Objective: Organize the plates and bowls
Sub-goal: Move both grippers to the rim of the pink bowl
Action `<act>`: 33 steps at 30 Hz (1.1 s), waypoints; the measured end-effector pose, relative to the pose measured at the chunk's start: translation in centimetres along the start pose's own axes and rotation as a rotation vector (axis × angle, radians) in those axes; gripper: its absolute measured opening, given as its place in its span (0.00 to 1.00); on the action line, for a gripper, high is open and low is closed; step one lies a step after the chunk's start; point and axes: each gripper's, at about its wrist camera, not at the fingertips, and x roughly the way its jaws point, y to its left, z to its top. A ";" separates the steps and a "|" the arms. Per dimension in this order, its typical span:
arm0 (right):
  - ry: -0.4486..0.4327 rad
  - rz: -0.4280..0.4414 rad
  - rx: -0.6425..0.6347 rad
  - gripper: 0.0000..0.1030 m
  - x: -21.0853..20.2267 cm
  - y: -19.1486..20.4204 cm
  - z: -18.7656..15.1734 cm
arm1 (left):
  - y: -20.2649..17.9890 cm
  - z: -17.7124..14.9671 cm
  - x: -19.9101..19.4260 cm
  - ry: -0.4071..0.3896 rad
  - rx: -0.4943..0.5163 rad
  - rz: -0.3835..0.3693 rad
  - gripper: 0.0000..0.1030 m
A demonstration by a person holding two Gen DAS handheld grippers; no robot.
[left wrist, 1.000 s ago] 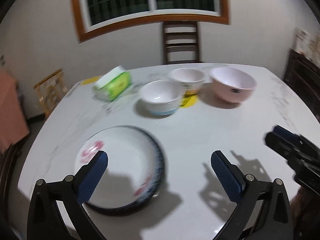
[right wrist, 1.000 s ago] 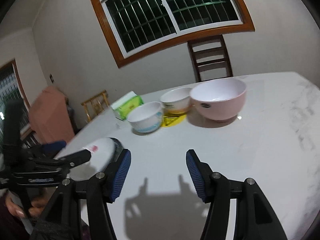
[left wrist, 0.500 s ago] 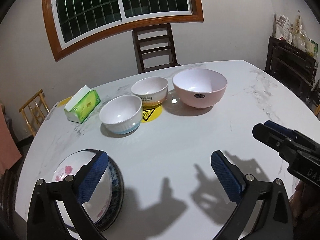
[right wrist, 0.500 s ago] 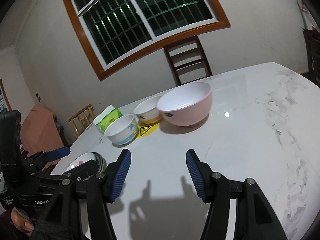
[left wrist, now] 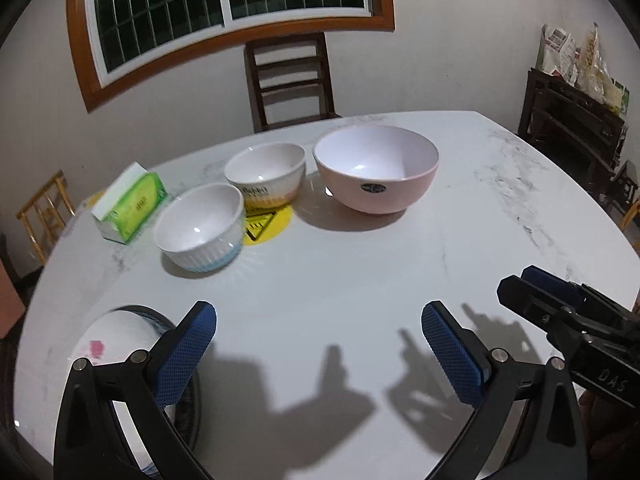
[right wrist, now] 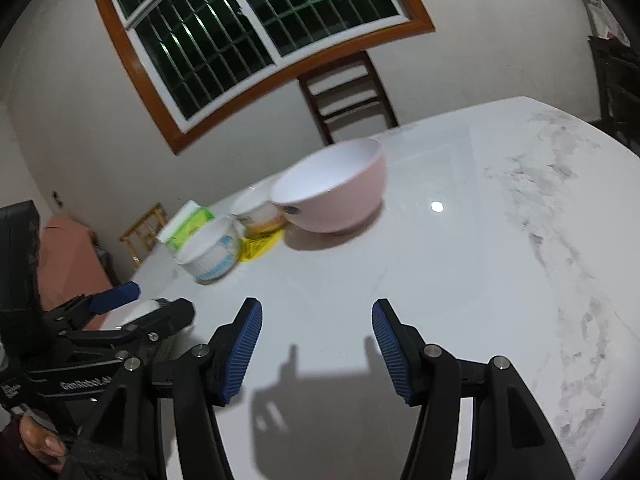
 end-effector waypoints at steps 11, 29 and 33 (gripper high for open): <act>0.001 0.064 0.067 0.57 0.0 -2.7 2.1 | 1.6 2.1 4.5 0.153 -0.126 -0.101 0.94; 0.189 0.028 0.080 0.56 10.1 -5.7 17.1 | 3.6 9.7 11.9 0.257 -0.383 -0.160 0.93; 0.226 0.024 0.095 0.56 12.8 -6.0 18.6 | 4.5 9.9 13.9 0.286 -0.486 -0.233 0.80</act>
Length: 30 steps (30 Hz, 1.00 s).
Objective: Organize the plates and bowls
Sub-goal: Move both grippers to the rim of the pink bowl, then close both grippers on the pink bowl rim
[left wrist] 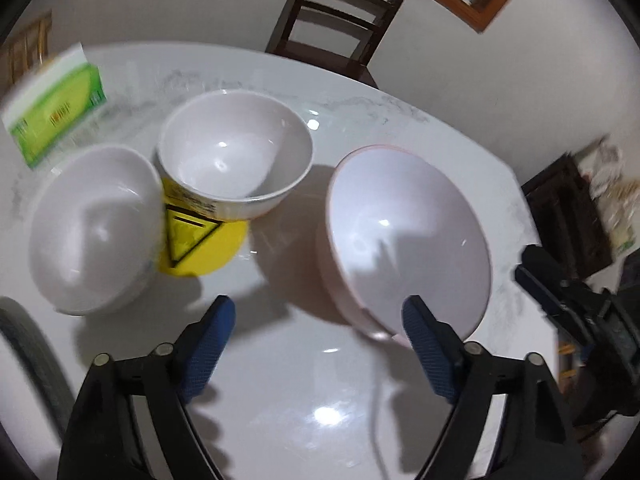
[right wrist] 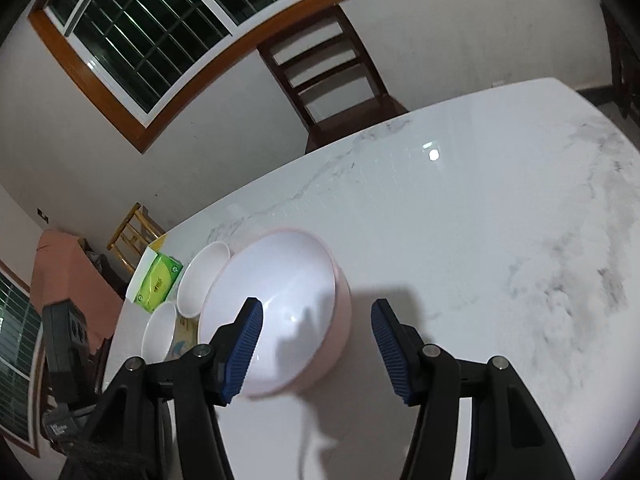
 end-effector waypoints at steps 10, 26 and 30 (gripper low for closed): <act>0.138 -0.067 -0.004 0.23 6.1 -0.9 1.6 | -0.9 0.8 2.8 0.027 0.008 0.064 0.76; 0.179 0.016 -0.001 0.12 1.2 1.6 -4.2 | -2.2 -2.5 -1.0 0.010 0.142 0.108 0.16; 0.194 0.030 -0.023 0.12 -1.4 3.6 -8.2 | -1.9 -5.2 -4.5 0.003 0.183 0.116 0.16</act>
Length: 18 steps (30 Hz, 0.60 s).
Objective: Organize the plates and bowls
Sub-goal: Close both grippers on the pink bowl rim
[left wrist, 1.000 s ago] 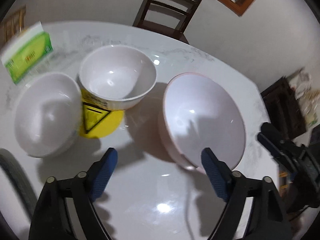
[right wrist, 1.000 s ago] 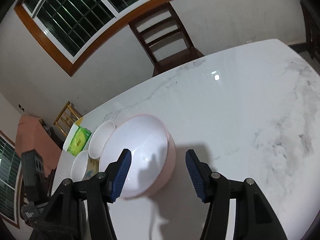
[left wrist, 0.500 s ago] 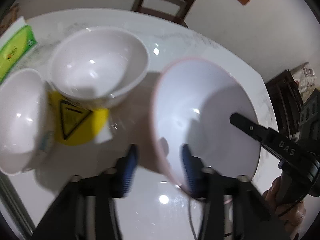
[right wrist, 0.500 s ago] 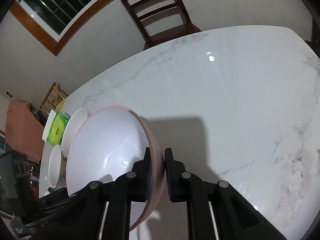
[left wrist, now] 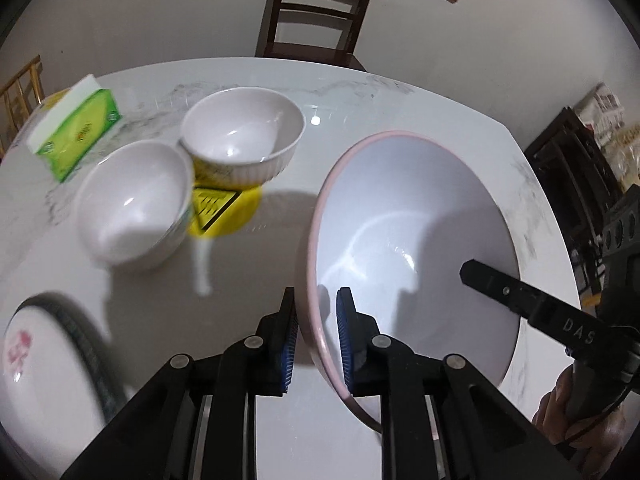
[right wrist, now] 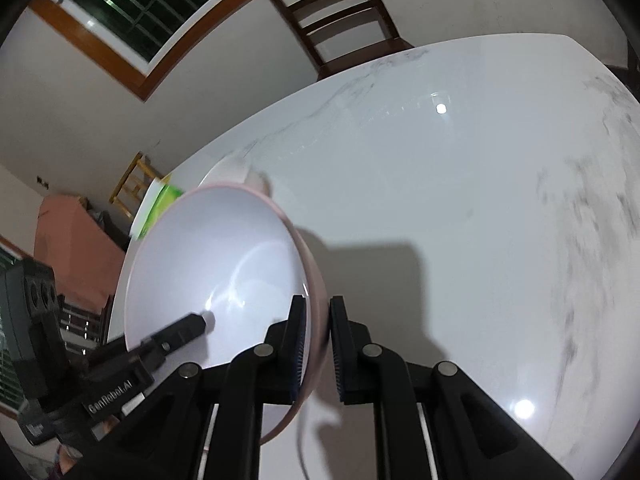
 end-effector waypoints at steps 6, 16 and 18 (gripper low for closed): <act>0.026 -0.007 -0.032 0.12 -1.3 2.8 -5.8 | 1.8 -6.3 -2.7 0.023 0.030 0.014 0.18; 0.068 -0.005 -0.021 0.13 -0.8 5.0 -11.7 | 5.4 -13.0 -4.6 0.039 0.029 0.026 0.18; 0.070 -0.016 -0.018 0.13 -0.8 4.9 -11.9 | 5.7 -13.1 -4.3 0.046 0.029 0.024 0.18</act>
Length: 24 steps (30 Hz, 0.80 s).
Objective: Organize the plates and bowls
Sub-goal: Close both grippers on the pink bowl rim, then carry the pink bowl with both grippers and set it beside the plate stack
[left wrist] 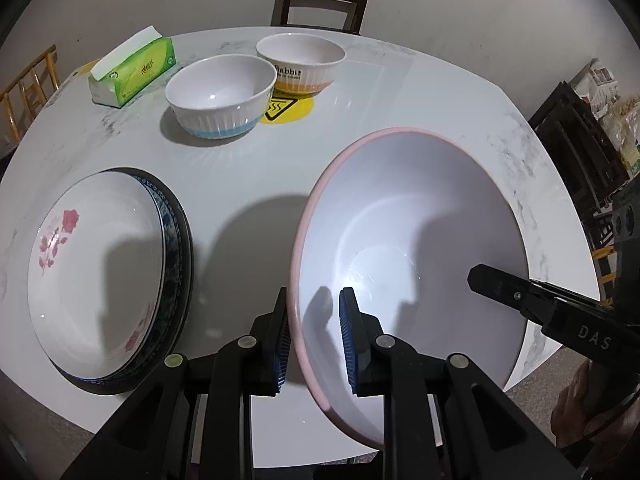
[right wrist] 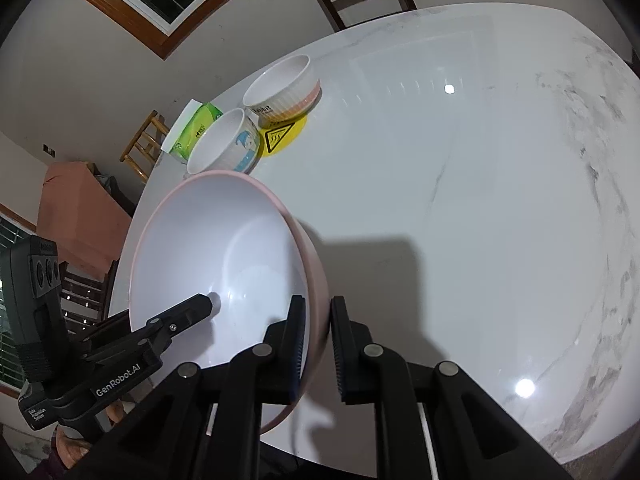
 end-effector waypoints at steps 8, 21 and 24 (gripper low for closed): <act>0.034 -0.025 0.005 0.13 0.7 0.3 -0.5 | 0.5 -0.5 0.7 0.017 -0.014 -0.011 0.22; 0.053 -0.015 0.025 0.15 2.1 0.4 -1.1 | 1.0 -0.9 1.5 0.018 -0.018 0.002 0.24; 0.048 -0.007 0.028 0.16 2.3 0.5 -1.1 | 1.1 -1.1 1.6 0.010 -0.017 0.008 0.24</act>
